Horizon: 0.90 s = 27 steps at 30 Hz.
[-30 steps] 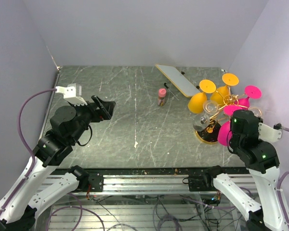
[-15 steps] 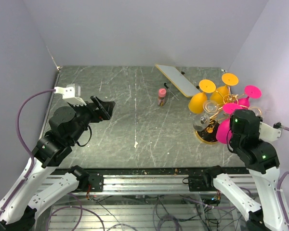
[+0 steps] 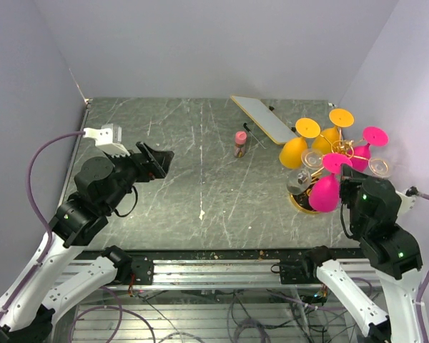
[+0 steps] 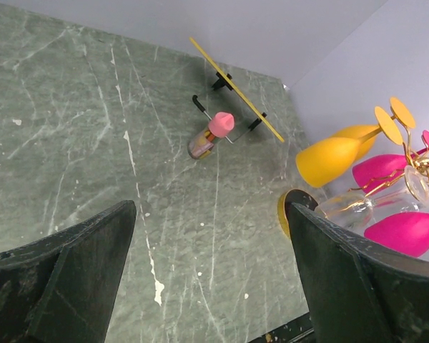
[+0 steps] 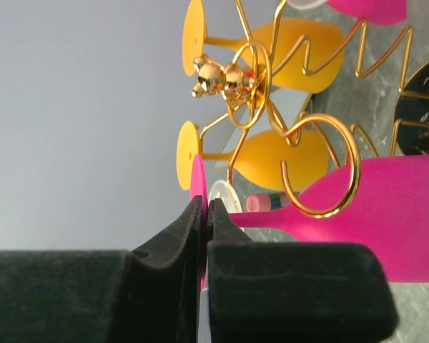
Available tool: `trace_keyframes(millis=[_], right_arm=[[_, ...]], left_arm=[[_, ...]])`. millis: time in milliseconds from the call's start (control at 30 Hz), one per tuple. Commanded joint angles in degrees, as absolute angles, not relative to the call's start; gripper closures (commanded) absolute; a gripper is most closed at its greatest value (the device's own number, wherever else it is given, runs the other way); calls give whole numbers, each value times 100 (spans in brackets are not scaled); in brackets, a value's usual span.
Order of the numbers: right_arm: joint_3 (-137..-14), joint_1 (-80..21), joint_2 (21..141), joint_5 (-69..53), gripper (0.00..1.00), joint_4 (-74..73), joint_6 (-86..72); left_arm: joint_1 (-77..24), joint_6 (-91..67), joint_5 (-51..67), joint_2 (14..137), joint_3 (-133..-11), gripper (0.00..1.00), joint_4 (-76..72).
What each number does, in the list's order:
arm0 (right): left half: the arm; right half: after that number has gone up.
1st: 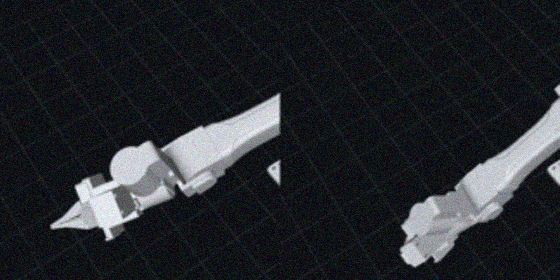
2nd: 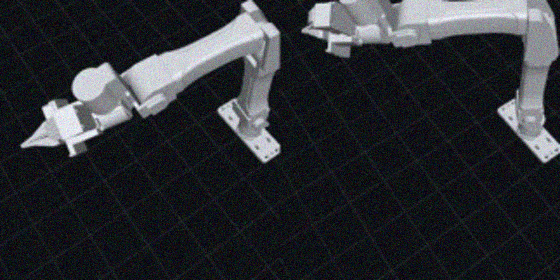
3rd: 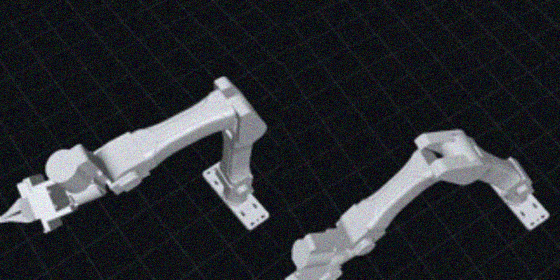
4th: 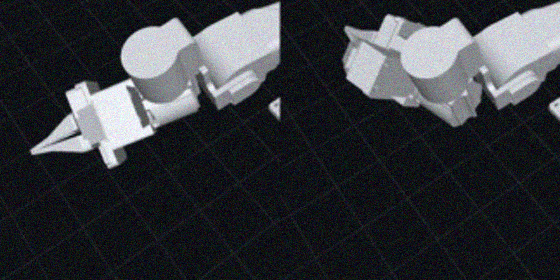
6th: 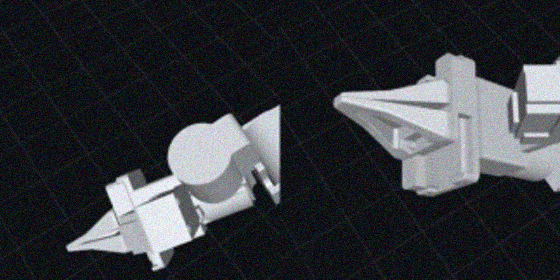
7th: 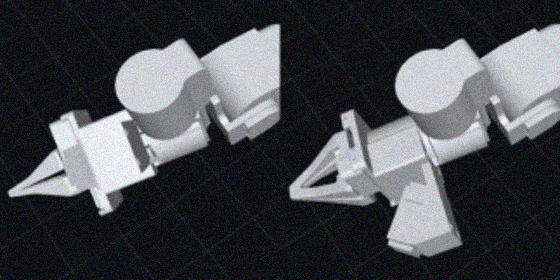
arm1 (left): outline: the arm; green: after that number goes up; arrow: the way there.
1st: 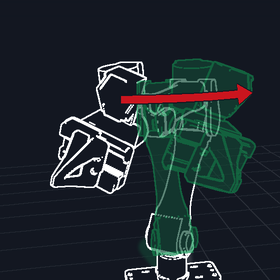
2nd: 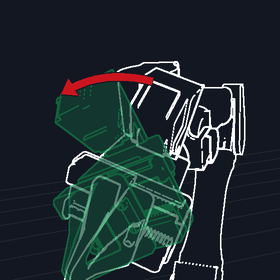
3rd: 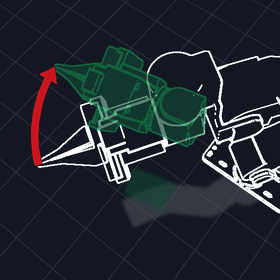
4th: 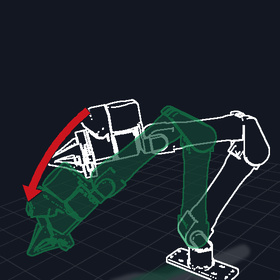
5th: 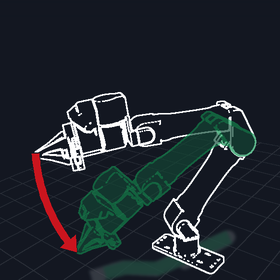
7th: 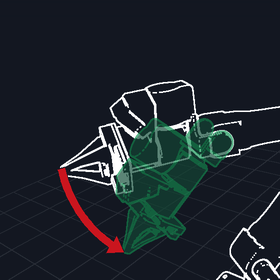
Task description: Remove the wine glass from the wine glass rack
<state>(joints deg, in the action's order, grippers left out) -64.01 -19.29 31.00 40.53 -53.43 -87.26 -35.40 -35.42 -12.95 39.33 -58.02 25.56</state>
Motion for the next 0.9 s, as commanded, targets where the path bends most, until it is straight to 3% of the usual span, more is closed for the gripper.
trace_keyframes(millis=[0, 233, 500, 600, 733, 867], right_arm=[[-6214, -1907, 2696, 3444, 100, -5181, -8730], [-5642, -1915, 1723, 2225, 100, -3880, -8024], [-6106, -1916, 1486, 1559, 100, -3543, -8335], [-6098, -1919, 1546, 1375, 100, -3316, -8956], [-5876, -1918, 1843, 576, 100, -2156, -9535], [-5771, -1923, 2188, -61, 100, -1342, -10012]], left_arm=[[-3507, -3711, -915, 3996, -5871, 2, 2261], [-3507, -4107, 692, 4323, -5677, 2, 1173], [-3531, -5521, 2692, 4936, -5009, 2, -1742], [-3736, -6207, 2781, 5214, -4686, 2, -2931], [-4439, -6423, 2256, 5722, -4746, 2, -3116], [-4763, -7139, 2082, 6245, -4481, 2, -4351]])
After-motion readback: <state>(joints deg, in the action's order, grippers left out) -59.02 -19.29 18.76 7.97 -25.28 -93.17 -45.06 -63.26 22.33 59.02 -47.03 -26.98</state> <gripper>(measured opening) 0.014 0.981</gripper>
